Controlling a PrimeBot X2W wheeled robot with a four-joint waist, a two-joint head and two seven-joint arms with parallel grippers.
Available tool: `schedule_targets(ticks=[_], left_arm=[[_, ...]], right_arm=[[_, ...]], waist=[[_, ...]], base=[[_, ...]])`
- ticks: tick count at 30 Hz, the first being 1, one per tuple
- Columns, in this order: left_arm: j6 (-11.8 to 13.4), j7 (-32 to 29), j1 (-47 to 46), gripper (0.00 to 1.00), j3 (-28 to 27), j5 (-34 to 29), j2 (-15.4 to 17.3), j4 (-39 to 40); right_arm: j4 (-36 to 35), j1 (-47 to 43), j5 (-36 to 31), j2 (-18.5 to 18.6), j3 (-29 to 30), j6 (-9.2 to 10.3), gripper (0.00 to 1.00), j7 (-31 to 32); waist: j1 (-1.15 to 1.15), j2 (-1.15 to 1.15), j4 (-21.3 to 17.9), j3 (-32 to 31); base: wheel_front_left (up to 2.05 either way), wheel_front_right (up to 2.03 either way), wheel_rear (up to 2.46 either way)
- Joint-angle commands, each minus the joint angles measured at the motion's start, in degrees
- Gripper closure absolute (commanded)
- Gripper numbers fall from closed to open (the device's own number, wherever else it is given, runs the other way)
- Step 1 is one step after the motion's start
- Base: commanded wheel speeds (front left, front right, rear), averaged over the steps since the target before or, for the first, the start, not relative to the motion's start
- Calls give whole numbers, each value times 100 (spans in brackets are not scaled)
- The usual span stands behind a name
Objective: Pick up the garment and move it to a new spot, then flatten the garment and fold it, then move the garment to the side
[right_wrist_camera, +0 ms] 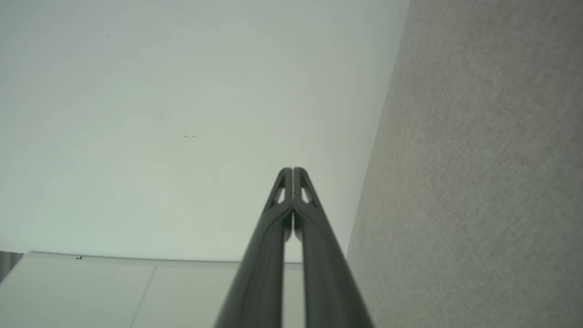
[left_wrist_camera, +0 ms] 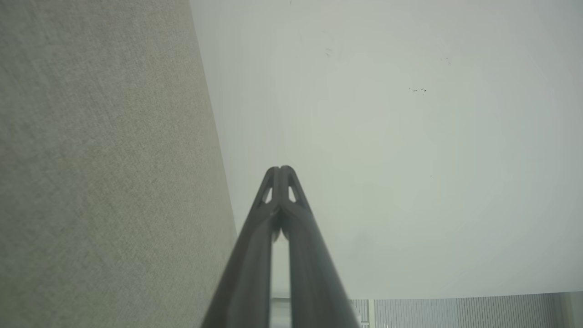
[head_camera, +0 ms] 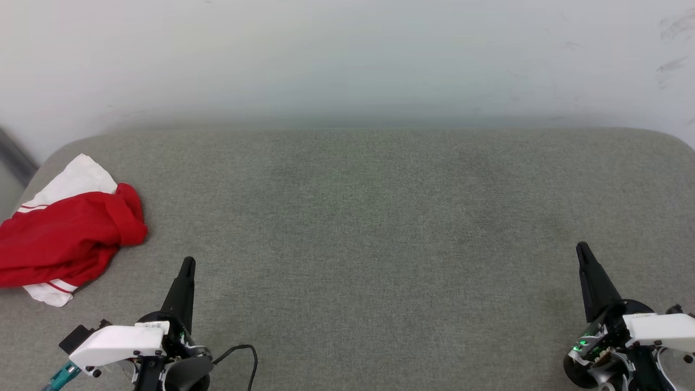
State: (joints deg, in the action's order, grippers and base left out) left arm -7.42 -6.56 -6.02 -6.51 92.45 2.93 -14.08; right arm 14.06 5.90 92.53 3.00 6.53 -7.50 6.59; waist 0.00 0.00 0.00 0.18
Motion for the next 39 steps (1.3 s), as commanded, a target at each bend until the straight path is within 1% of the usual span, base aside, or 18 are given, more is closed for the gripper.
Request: schedule_targets(ticks=[1, 11, 12, 13, 14, 15, 20, 25, 32, 39], left_arm=[[-25, -11, -54, 100, -12, -11, -6, -4], [-25, -11, -54, 100, -12, -10, -6, -4], [0, 1, 0, 0, 0, 0, 0, 1], [3, 7, 12, 0, 7, -1, -2, -24], [4, 10, 47, 100, 16, -3, -8, -66], [5, 14, 99, 0, 25, -4, -13, -114], [6, 142, 190, 0, 75, -91, -20, -87], [36, 285, 204, 0, 43, -427, -18, -25], [253, 471, 197, 0, 54, -1216, -16, 244], [519, 644, 213, 0, 195, -2166, -14, 500]], right_arm=[[8, 75, -28, -20, -1, 2, 100, 7], [8, 75, -27, -20, 0, 2, 100, 6], [0, 0, -1, 0, -1, 0, 0, -1], [23, -19, -1, 0, -2, 0, 0, -6], [72, -62, -2, -2, -7, 0, 100, -8], [125, -120, -2, -2, -9, 1, 0, -10], [148, -224, -135, -4, 13, 1, 0, -132], [46, -273, -553, -4, 75, 1, 0, -276], [-231, -325, -1401, -5, 125, 1, 0, -464], [-539, -379, -2317, -5, 115, 1, 0, -637]], waist=[[0, 0, 0, 0], [0, 0, 0, 0], [0, 0, 0, 0], [0, 0, 0, 0], [0, 0, 0, 0], [0, 0, -1, 0], [0, 0, -5, -3], [0, 0, -11, -4], [0, 0, -19, 0], [0, 0, -23, 5]], base=[[0, 0, 0], [0, 0, 0], [0, 0, 0], [0, 0, 0], [0, 0, 0], [0, 0, 0], [0, 0, 0], [0, 0, 0], [0, 0, 0], [0, 0, 0]])
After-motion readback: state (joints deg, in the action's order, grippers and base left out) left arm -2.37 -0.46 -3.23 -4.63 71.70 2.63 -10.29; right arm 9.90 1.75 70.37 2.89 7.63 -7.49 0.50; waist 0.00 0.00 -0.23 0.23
